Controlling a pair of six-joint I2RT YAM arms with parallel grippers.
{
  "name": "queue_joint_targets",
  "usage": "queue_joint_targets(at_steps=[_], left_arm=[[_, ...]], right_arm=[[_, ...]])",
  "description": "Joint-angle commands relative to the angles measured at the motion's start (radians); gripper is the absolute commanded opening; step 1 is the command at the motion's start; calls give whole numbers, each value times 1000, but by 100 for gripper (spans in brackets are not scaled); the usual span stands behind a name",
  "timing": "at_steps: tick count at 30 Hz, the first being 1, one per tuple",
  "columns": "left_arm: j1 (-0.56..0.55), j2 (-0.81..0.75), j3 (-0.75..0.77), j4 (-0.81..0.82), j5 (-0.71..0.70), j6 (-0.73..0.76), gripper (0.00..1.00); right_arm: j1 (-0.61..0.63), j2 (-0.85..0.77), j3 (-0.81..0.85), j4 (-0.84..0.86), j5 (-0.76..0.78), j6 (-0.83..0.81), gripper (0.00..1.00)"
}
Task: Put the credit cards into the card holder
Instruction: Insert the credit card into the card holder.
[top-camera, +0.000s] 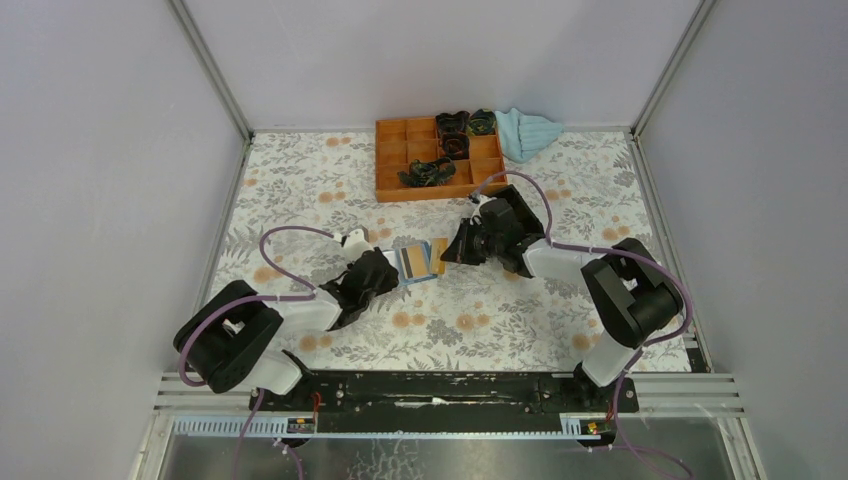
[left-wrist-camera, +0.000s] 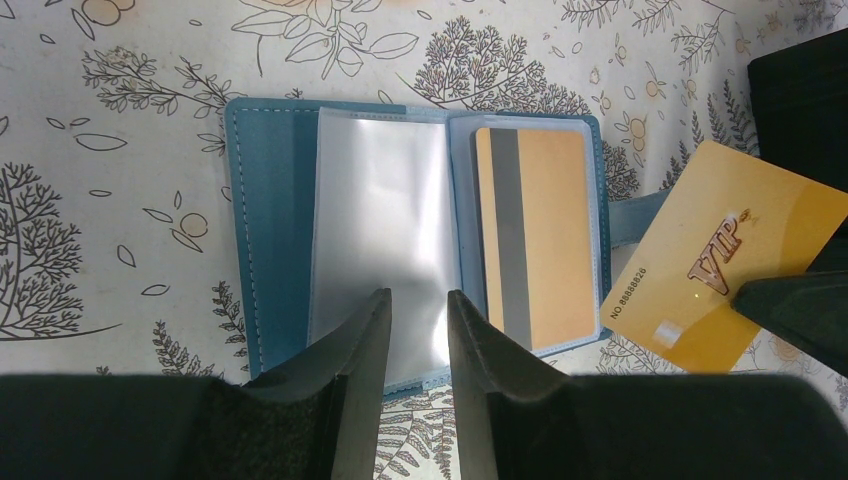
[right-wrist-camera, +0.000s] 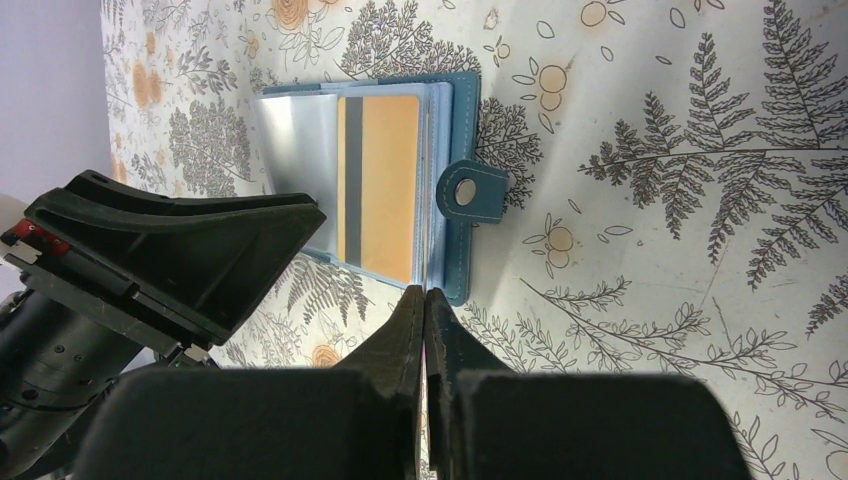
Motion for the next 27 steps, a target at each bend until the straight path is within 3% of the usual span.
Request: queue_joint_targets(at_steps=[1, 27], left_arm=[[-17, 39, -11, -103, 31, -3, 35], [-21, 48, -14, -101, 28, -8, 35]], right_arm=[[11, 6, 12, 42, 1, -2, 0], [25, -20, 29, 23, 9, -6, 0]])
